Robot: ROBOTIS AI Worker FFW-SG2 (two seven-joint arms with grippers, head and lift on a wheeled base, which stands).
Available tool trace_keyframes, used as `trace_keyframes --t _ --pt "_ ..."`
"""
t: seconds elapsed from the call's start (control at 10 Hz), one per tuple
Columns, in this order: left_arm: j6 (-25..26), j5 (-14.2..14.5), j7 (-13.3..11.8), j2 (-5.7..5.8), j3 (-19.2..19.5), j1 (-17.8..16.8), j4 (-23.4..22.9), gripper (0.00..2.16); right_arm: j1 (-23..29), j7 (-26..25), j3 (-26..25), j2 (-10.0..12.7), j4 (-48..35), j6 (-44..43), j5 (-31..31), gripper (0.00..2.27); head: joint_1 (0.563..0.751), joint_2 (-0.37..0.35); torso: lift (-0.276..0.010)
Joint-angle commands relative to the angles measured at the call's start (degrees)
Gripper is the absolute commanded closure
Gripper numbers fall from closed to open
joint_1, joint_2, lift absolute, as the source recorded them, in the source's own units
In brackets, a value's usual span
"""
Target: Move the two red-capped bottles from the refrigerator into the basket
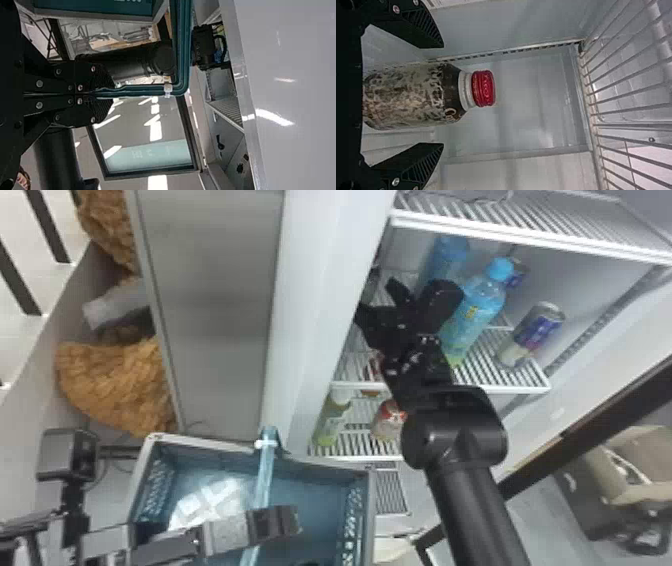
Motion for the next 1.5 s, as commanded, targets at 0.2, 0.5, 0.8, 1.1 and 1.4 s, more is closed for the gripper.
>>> trace_keyframes --t 0.2,0.5,0.8,1.1,1.4 --pt "0.00 0.11 0.00 0.09 0.12 0.00 0.00 1.21 -3.92 -0.06 0.40 0.00 4.52 0.09 1.08 0.12 0.695 -0.256 0.000" --pt "0.00 0.23 0.00 0.09 0.12 0.00 0.00 1.21 -5.19 -0.06 1.31 0.00 5.79 1.22 0.74 0.26 0.695 -0.247 0.000" --pt "0.00 0.23 -0.09 0.09 0.12 0.14 0.00 1.21 -4.35 -0.68 1.20 0.00 4.52 2.06 1.31 1.26 0.695 -0.239 0.000" --pt "0.00 0.23 0.00 0.18 0.00 0.00 0.00 1.21 -2.80 -0.76 0.85 -0.26 2.27 1.78 1.43 1.28 0.695 -0.245 0.000" --pt "0.00 0.23 0.00 0.26 -0.11 -0.14 0.00 1.21 2.12 -0.85 0.74 -1.14 -5.32 2.76 0.17 1.28 0.695 -0.252 0.000"
